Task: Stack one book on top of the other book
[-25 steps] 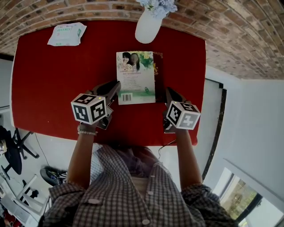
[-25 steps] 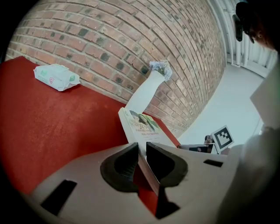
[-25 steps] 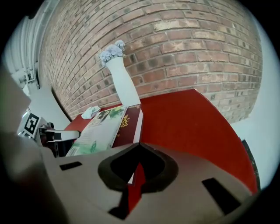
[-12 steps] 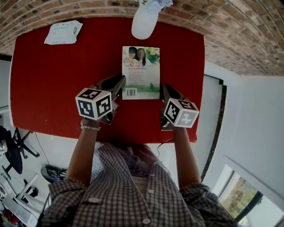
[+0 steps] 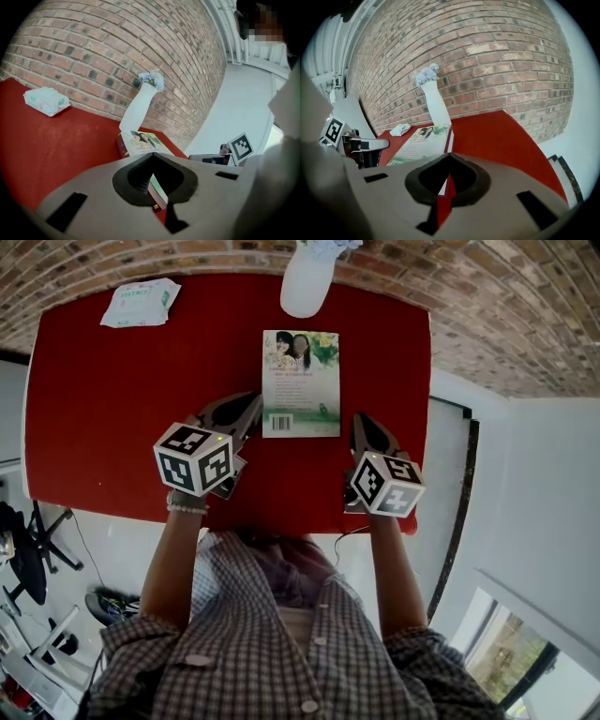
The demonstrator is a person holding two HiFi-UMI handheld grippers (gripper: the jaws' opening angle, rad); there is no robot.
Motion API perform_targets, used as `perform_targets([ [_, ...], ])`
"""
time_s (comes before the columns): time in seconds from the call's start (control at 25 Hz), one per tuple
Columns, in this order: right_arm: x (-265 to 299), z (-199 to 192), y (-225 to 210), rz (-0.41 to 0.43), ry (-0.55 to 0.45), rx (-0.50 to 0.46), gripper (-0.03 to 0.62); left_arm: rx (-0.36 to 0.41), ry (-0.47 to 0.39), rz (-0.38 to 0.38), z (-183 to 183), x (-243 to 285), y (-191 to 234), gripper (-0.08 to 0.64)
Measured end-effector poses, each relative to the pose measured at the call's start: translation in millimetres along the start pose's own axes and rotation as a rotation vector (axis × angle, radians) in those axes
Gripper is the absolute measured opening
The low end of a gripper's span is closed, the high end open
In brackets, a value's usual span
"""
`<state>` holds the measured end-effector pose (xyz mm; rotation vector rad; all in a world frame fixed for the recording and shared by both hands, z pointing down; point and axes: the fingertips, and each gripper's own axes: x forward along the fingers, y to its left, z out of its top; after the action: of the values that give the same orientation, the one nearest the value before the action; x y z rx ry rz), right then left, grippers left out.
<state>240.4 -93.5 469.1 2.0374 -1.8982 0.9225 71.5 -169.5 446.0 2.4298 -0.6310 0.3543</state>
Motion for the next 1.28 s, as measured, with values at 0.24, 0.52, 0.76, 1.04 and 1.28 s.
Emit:
perform_targets([
  [0.24, -34, 5, 26, 0.047, -0.049, -0.059, 0.006, 0.043, -0.049, -0.030, 8, -30, -22, 0.008],
  [0.52, -77, 16, 44, 0.141, -0.113, 0.012, 0.006, -0.026, -0.164, -0.029, 23, -78, -49, 0.008],
  [0.76, -108, 35, 50, 0.172, -0.201, 0.038, 0.006, 0.023, -0.200, -0.083, 34, -106, -93, 0.008],
  [1.04, -150, 66, 70, 0.226, -0.285, 0.016, 0.006, 0.076, -0.246, -0.078, 48, -136, -118, 0.008],
  [1.28, -179, 97, 91, 0.280, -0.368, -0.036, 0.006, 0.099, -0.308, -0.066, 66, -161, -132, 0.008],
])
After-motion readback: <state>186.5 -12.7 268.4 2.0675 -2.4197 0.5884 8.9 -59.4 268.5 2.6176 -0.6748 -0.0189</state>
